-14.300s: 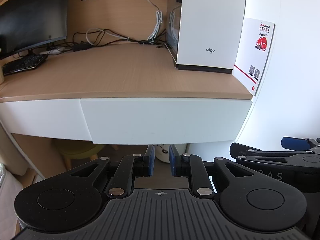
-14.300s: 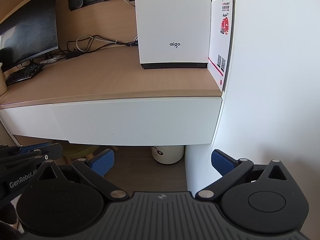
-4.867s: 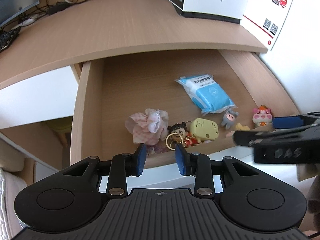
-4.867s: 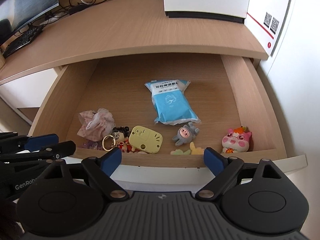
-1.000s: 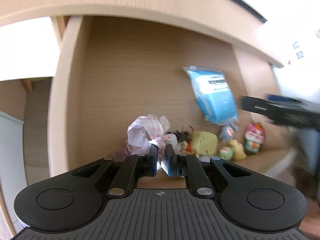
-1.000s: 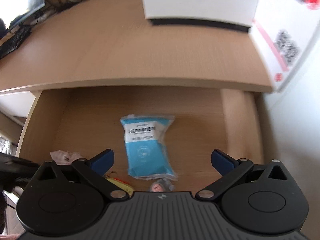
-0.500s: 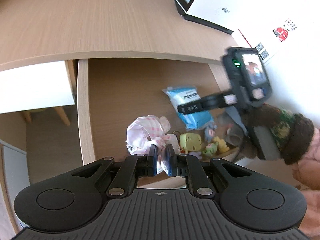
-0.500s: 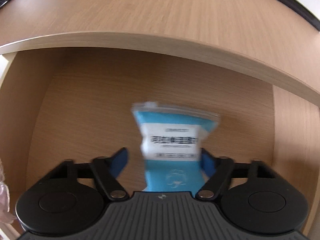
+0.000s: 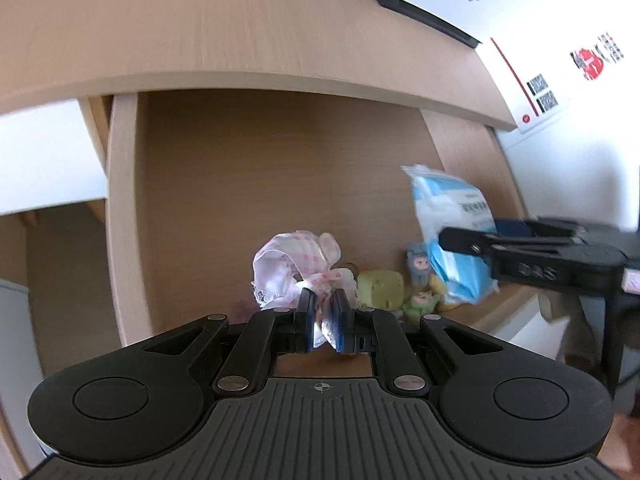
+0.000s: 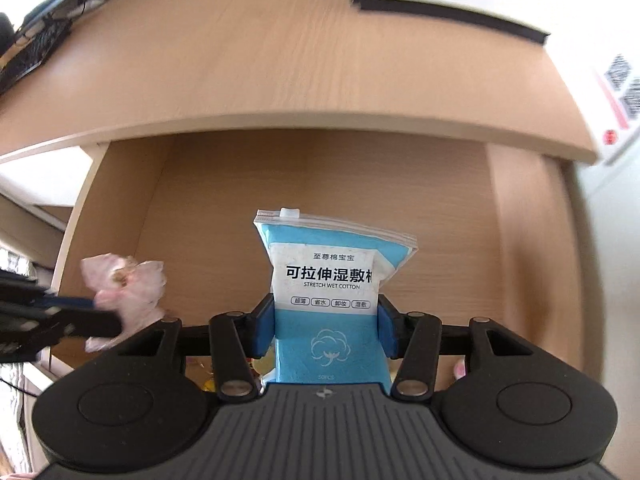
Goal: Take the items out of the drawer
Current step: 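Lift the pink cloth with the left tool while the right tool carries the blue pack onto the desk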
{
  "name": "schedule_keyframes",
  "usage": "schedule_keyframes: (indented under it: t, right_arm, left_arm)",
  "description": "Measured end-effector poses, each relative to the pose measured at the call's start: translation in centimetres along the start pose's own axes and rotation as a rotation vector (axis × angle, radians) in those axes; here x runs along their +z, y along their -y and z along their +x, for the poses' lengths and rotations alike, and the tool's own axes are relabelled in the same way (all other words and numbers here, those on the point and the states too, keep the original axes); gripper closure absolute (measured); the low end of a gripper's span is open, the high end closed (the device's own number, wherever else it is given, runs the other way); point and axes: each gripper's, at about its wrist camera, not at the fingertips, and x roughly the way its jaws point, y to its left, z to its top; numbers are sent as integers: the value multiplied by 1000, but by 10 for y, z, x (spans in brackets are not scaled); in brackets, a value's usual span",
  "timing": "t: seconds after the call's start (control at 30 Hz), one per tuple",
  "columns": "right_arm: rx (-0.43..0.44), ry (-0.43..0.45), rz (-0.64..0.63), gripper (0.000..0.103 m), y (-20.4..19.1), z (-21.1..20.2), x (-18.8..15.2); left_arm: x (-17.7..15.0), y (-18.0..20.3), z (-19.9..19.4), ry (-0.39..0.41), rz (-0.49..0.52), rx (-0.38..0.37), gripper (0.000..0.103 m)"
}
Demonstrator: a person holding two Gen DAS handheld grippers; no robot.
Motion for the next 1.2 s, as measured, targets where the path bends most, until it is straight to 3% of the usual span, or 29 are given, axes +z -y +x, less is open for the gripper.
schedule_keyframes:
  t: [0.33,0.43,0.8,0.97,1.2]
  right_arm:
    - [24,38,85,53,14,-30,-20]
    - [36,52,110,53,27,-34,-15]
    - [57,104,78,53,12,-50,-4]
    - [64,132,56,53,8,-55,6]
    - [75,238,65,53,14,-74,36]
  left_arm:
    - [-4,12,24,-34,9,-24,92]
    - [-1,15,24,-21,25,-28,92]
    - [1,41,3,55,144,-10,92]
    - [25,44,-19,164,164,-27,92]
    - [101,55,-21,390,158,-18,91]
